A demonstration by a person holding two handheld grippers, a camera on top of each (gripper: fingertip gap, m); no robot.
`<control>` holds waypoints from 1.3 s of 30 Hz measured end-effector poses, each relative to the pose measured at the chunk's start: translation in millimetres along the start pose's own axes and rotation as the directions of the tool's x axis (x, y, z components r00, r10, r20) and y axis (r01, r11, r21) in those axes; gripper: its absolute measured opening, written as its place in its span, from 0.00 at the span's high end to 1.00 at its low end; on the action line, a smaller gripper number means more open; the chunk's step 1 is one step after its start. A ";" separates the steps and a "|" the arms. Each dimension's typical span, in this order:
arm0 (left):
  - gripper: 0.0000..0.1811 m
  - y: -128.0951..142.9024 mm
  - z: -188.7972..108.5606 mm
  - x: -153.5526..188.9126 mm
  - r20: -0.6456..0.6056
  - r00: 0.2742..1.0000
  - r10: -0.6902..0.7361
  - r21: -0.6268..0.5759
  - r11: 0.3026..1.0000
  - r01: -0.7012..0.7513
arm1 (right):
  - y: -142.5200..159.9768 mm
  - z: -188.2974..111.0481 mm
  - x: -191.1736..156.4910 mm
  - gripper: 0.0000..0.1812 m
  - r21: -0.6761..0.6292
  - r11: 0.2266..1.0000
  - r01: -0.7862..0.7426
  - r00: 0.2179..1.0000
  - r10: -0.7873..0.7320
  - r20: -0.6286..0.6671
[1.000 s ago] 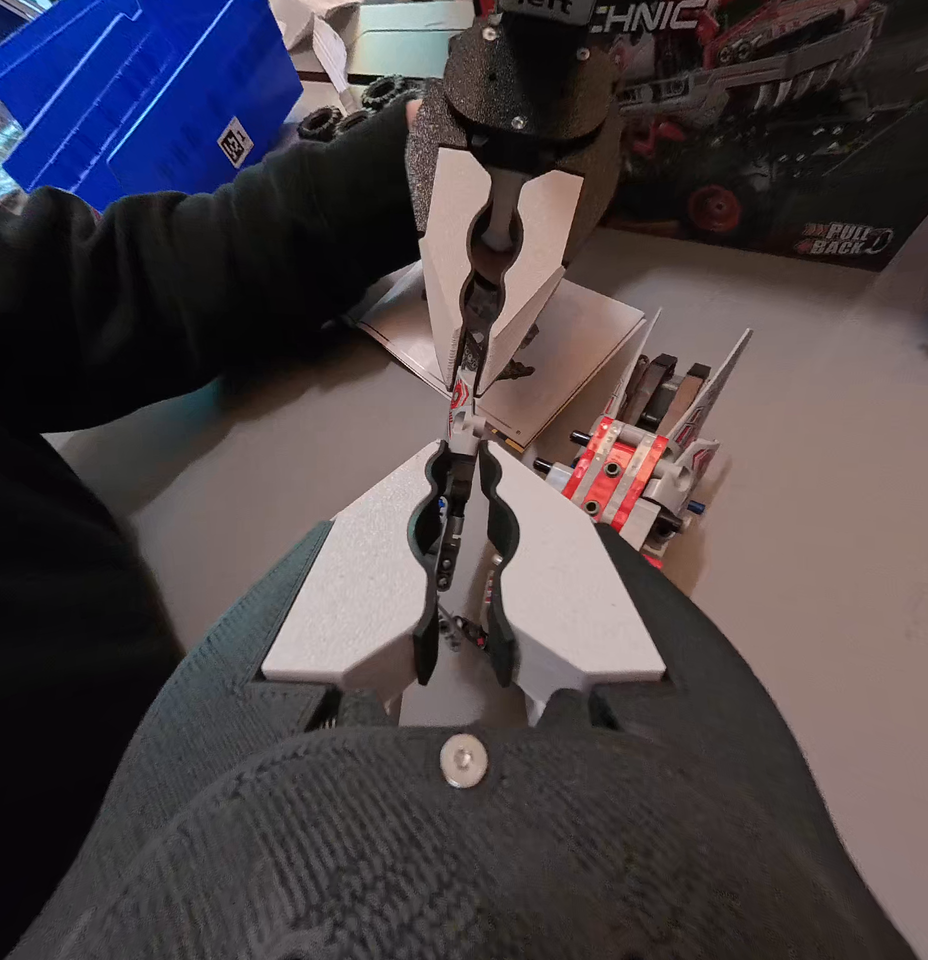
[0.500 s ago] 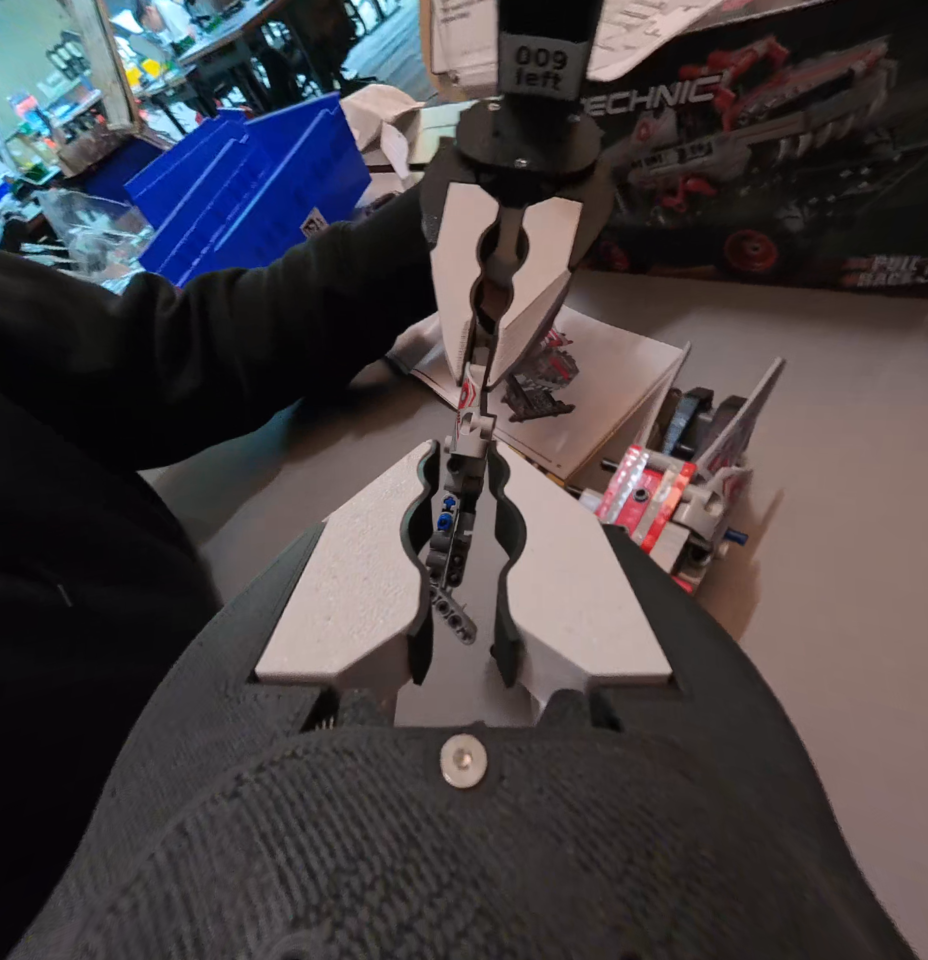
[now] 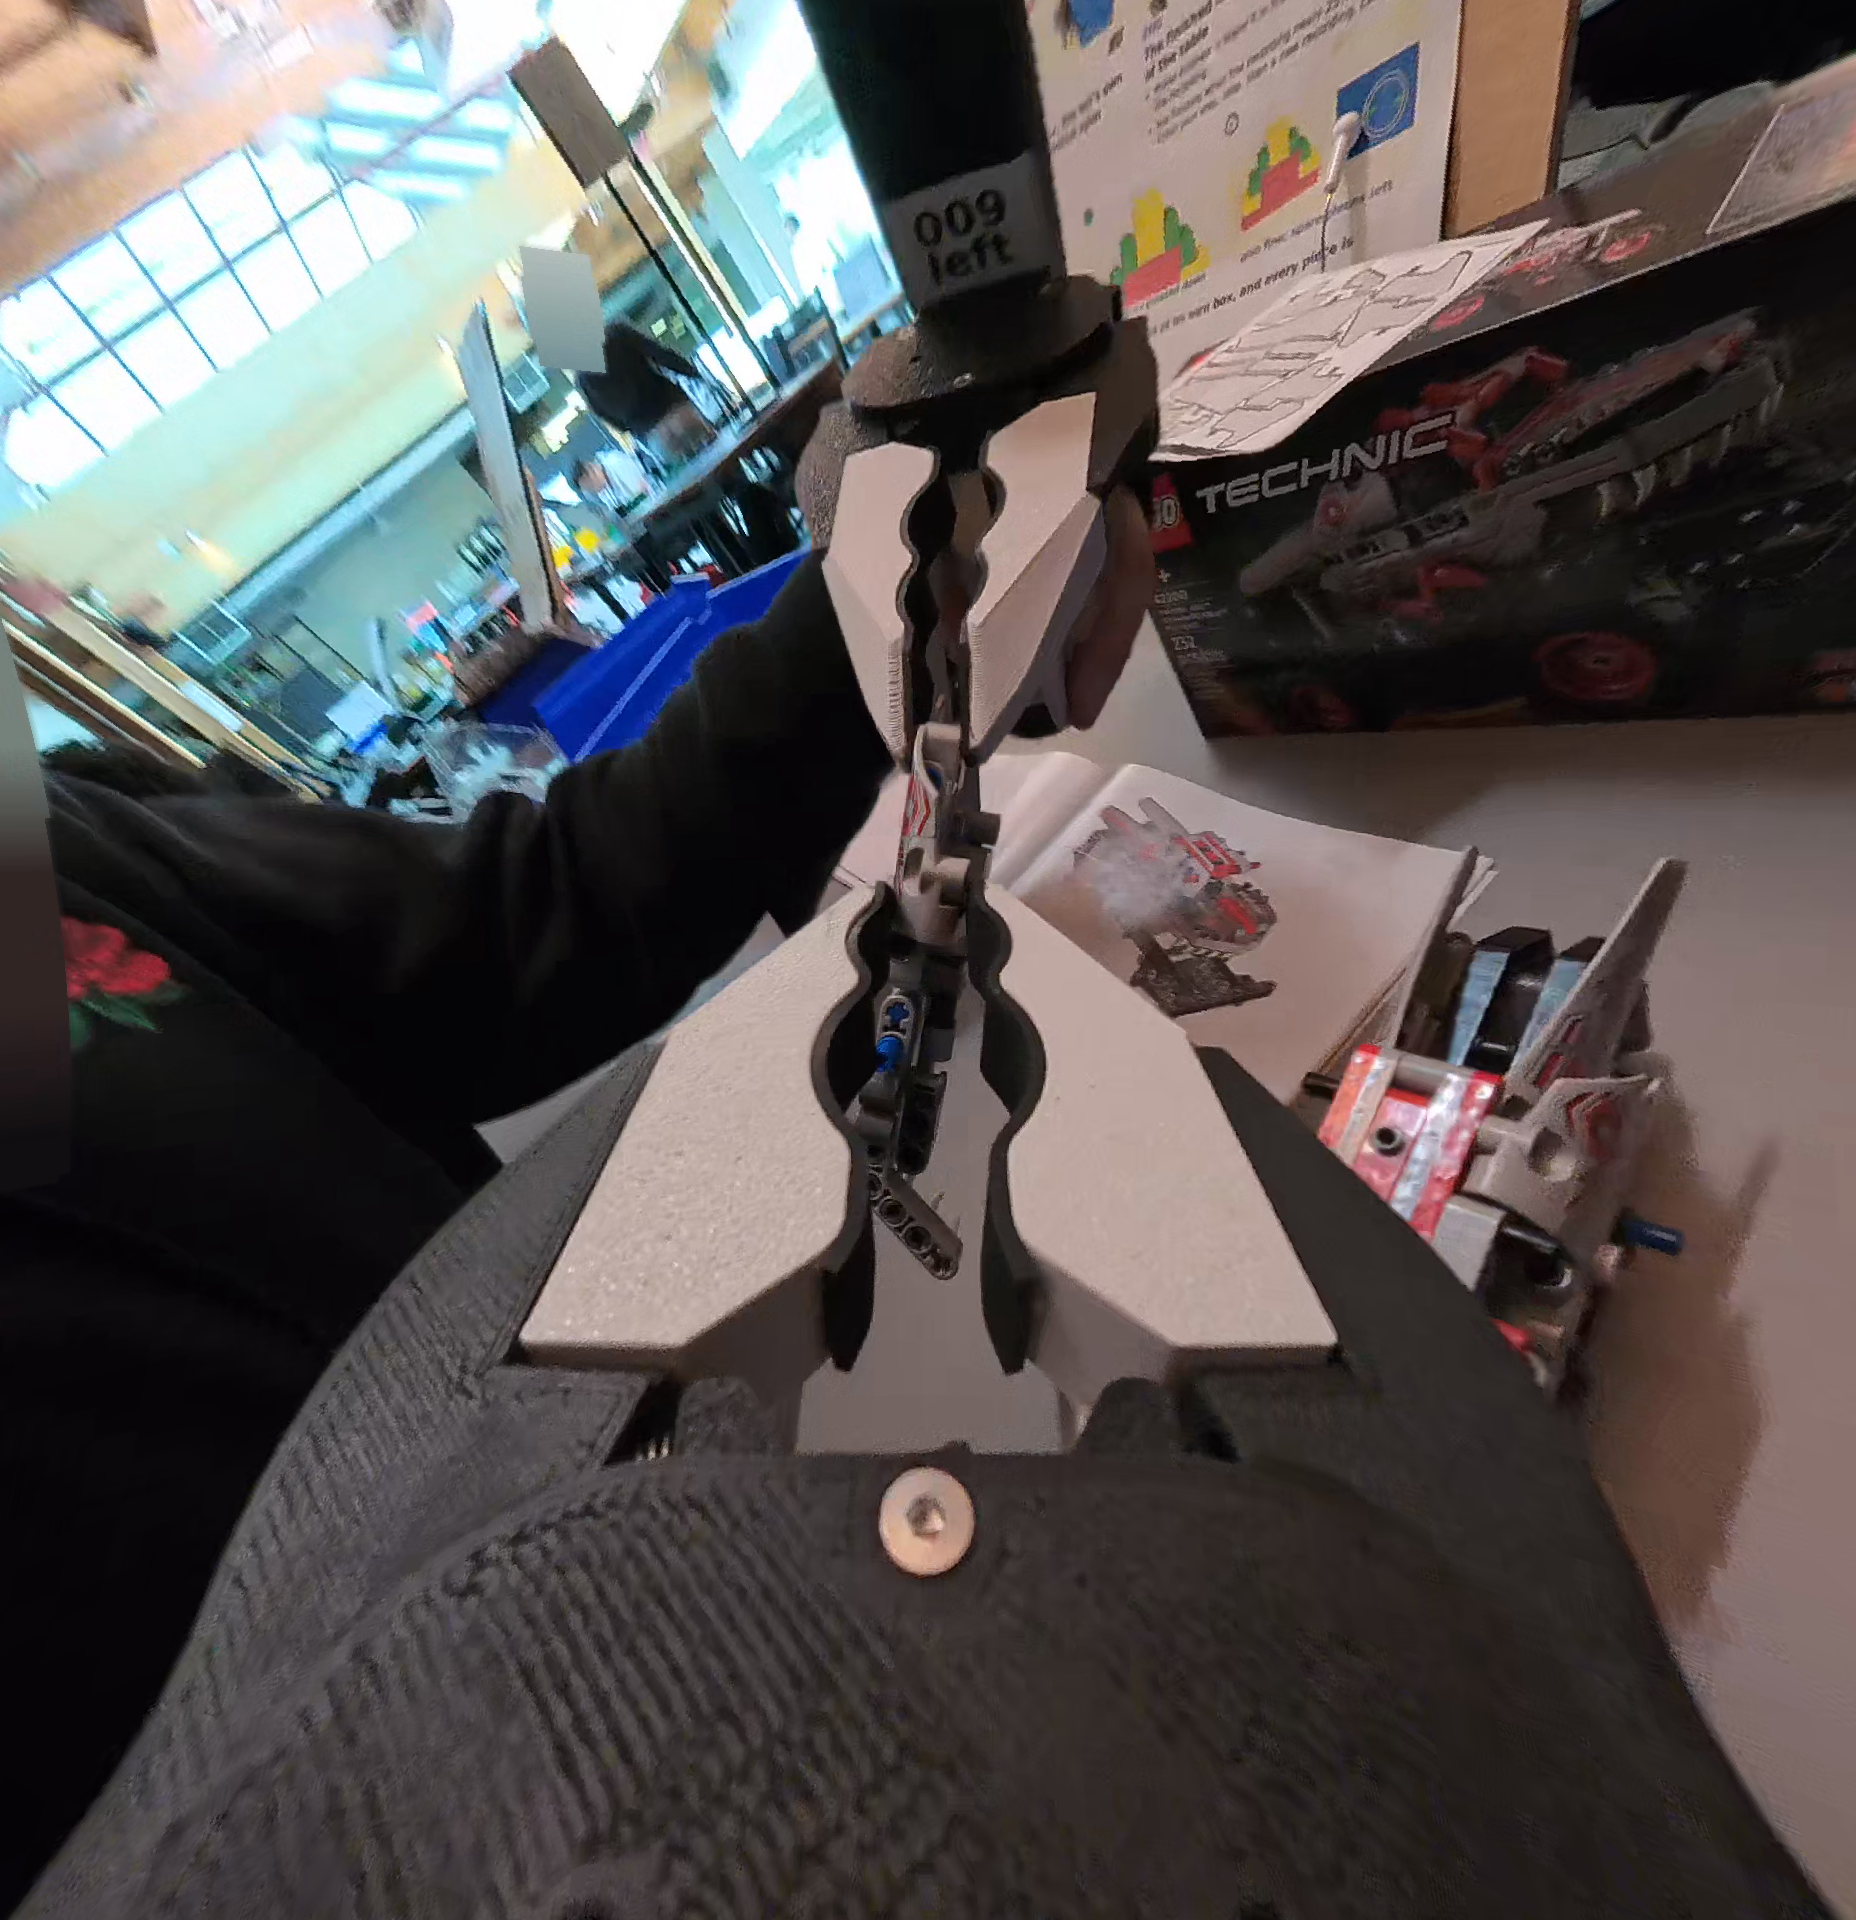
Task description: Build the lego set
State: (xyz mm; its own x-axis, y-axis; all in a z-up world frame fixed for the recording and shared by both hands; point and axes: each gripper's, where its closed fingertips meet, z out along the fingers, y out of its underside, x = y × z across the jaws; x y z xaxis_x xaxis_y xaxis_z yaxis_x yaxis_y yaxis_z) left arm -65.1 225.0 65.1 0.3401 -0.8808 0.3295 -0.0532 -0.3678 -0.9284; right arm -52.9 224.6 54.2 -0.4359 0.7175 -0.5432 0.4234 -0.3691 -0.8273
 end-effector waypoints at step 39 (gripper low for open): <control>0.90 33.2 8.6 11.6 0.883 0.366 0.293 -0.165 0.925 -0.342 | 8.5 1.9 15.8 0.93 0.170 0.979 -0.116 0.975 0.145 -0.170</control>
State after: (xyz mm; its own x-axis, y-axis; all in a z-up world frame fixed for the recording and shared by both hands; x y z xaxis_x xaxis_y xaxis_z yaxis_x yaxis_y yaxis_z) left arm -54.9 205.1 36.6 0.9381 -0.1669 -0.3034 -0.3207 -0.0881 -0.9431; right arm -57.7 231.7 38.3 -0.2282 0.7463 -0.6253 0.3300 -0.5449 -0.7708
